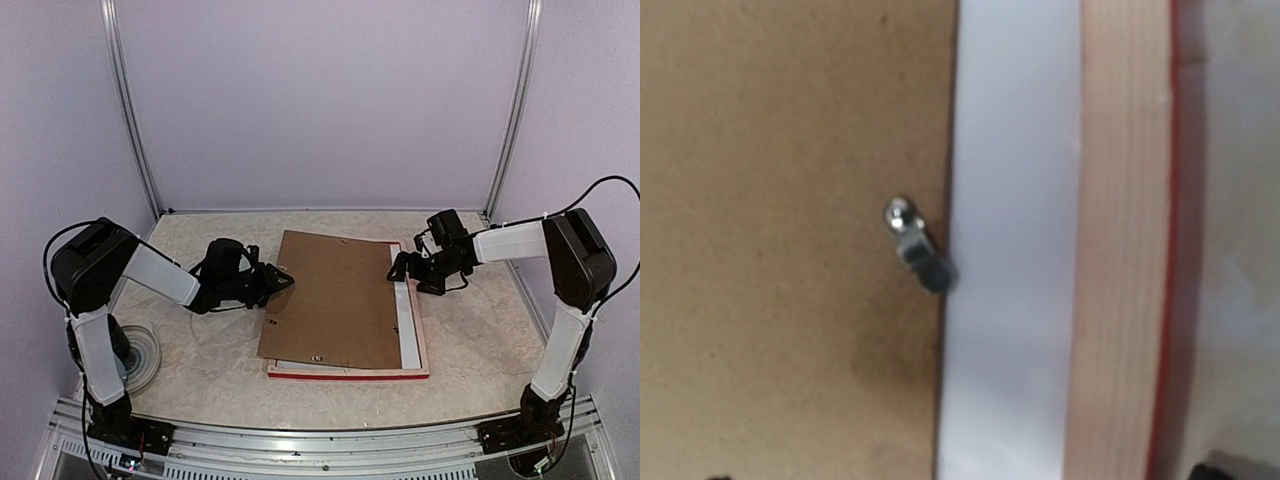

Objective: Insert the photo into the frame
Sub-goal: Place the backboard on the frame body.

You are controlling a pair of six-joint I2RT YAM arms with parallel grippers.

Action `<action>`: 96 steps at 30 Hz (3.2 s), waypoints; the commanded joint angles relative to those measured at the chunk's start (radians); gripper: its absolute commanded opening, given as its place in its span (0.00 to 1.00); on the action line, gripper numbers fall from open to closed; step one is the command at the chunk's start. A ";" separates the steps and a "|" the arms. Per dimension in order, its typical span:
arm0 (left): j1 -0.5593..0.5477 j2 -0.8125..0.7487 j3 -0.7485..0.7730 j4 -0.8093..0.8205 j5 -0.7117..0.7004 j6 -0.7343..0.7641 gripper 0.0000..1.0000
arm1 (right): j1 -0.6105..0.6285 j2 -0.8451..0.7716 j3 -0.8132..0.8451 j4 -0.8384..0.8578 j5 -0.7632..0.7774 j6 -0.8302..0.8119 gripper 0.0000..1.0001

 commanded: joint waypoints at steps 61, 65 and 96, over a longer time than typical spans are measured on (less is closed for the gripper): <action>-0.098 -0.003 0.240 -0.324 -0.070 0.151 0.66 | 0.011 0.025 0.013 0.016 -0.012 0.009 0.99; -0.101 -0.029 0.257 -0.367 -0.093 0.170 0.68 | 0.011 0.025 0.020 0.009 -0.005 0.006 0.99; -0.154 0.025 0.355 -0.587 -0.246 0.288 0.70 | 0.011 0.019 0.004 0.020 0.003 0.003 0.99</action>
